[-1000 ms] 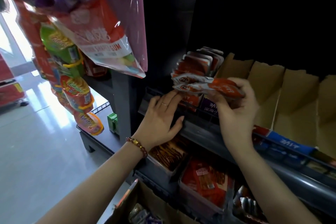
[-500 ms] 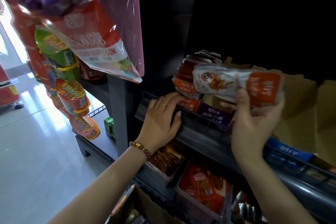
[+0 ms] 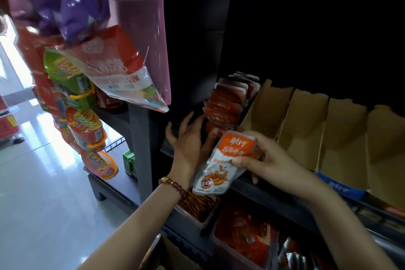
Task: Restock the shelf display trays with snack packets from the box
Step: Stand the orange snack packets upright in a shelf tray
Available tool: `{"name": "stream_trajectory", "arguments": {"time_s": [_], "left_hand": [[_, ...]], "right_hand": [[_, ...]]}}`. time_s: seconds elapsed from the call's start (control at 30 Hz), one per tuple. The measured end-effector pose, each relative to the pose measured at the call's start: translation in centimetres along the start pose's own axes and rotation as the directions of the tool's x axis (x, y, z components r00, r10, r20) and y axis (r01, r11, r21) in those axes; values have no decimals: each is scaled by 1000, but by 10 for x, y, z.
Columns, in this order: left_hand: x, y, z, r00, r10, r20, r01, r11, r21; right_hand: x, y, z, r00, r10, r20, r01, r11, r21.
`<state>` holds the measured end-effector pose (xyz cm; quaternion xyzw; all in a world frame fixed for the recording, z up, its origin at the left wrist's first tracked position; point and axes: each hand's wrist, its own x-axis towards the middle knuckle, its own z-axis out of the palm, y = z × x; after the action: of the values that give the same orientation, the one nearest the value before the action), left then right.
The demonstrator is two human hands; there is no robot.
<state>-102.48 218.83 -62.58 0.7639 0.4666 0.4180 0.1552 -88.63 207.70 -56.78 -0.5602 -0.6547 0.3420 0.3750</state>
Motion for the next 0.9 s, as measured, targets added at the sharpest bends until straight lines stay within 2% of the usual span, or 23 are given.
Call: {"name": "stream_trajectory", "arguments": {"time_s": [0.13,0.2,0.3,0.43,0.5,0.57,0.63,0.73,0.8,0.9], "left_hand": [[2,-2,0,999,46,14,-46,999,18],[2,-6,3,997,65,-39,-67,997,-47],[-1,-14,7,984,118,-136,-120,993,-9],[-2,-15,4,965,40,-261,-52,998,-38],[-1,-15,0,962,65,-265,-78,996,-38],[1,-17,-3,972,97,-214,-103,995,-18],[5,-20,-4,978,110,-175,-109,994,14],[6,-22,-8,976,144,-162,-132,988,81],[6,-20,-10,965,200,-167,-187,978,91],[7,-16,-7,971,218,-99,-221,975,-19]], "right_hand": [[6,-2,2,999,-4,38,6,1000,-30],[7,-5,1,998,-9,62,12,999,-44],[3,-4,-2,996,-19,90,18,1000,11],[-3,-6,-2,993,-30,115,23,998,55],[-3,-4,-3,993,-26,114,20,998,55],[-3,-2,-2,993,-28,113,30,1000,-10],[-4,1,0,995,-51,89,67,980,-185],[-3,1,4,995,-71,69,97,835,-541],[0,-1,6,995,-61,75,93,811,-577],[2,-2,6,998,-49,46,66,847,-527]]}}
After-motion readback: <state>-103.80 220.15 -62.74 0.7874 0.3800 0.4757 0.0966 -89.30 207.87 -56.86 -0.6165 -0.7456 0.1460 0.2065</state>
